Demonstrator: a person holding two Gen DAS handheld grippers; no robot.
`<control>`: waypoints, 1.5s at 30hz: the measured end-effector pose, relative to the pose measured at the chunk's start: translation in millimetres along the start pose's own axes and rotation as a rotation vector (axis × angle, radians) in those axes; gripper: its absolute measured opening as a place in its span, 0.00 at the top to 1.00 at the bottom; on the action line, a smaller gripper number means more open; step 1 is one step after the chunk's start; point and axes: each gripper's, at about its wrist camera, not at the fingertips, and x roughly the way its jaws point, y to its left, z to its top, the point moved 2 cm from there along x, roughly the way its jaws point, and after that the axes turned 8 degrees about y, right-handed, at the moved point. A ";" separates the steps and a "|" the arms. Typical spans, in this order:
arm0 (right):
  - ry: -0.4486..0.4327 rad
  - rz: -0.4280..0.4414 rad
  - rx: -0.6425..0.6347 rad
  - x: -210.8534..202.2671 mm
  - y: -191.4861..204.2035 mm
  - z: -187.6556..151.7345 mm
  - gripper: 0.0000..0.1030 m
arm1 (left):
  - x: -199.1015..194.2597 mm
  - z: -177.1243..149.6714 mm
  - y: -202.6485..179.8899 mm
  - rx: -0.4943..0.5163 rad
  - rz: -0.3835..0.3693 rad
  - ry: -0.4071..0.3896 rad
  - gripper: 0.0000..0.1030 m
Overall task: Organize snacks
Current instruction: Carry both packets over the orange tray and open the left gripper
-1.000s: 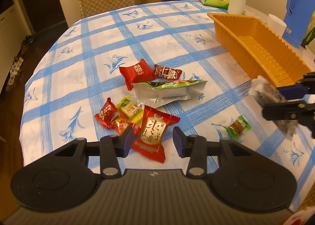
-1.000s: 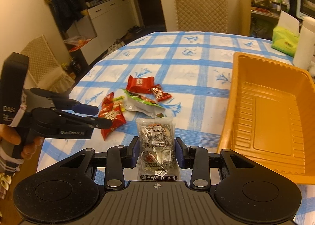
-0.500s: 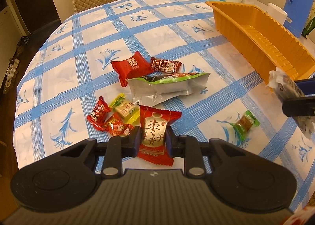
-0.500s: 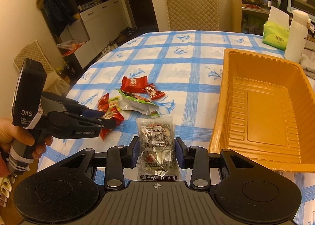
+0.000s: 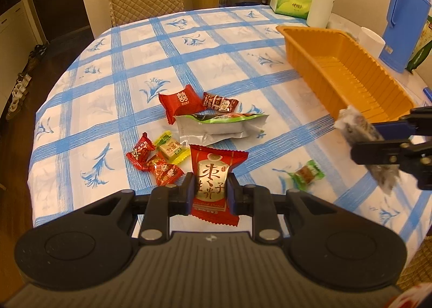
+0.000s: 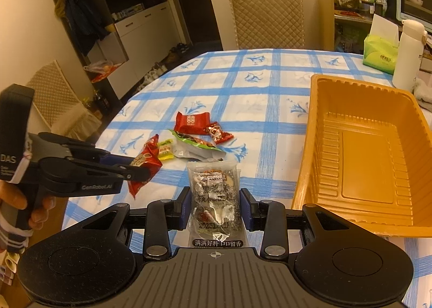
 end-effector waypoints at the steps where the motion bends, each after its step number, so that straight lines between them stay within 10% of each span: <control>1: -0.002 0.002 0.003 -1.6 -0.4 -0.2 0.63 | -5.2 0.2 -2.0 -0.006 -0.005 -0.005 0.78; 20: -0.061 -0.081 0.119 -53.1 -65.2 -8.0 0.63 | -41.3 37.9 -81.2 0.034 -0.110 -0.086 0.78; 45: -0.111 -0.208 0.217 -70.0 -182.4 9.5 0.63 | 28.8 111.8 -201.7 0.116 -0.123 -0.050 0.78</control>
